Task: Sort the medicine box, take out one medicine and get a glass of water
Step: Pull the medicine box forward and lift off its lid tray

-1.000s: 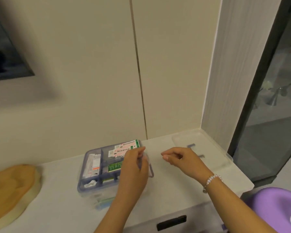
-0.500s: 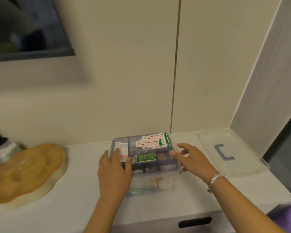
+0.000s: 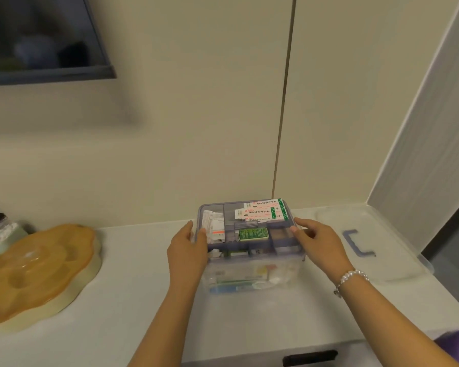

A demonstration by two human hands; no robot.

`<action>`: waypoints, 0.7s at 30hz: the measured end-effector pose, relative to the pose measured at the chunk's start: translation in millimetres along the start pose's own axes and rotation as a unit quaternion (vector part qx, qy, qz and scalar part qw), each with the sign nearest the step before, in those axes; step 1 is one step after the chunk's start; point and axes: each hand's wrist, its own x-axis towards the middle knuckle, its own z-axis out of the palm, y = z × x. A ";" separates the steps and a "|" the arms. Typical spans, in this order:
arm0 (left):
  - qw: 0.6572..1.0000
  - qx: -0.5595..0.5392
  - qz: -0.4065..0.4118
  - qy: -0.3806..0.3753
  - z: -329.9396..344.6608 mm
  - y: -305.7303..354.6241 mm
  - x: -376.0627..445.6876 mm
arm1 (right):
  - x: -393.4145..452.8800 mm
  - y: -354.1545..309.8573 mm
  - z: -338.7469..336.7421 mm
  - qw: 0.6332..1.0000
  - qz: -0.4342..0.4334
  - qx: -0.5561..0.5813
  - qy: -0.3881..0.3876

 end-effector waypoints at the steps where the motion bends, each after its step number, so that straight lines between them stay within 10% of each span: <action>1: 1.000 -0.012 -0.006 -0.003 3.5 -1.3 4.1 | 4.3 0.6 -2.2 1.000 -0.001 -0.001 0.013; 21: 0.988 -0.134 -0.065 0.043 6.4 -5.0 27.0 | 17.0 -9.0 11.2 0.989 -0.017 0.008 0.146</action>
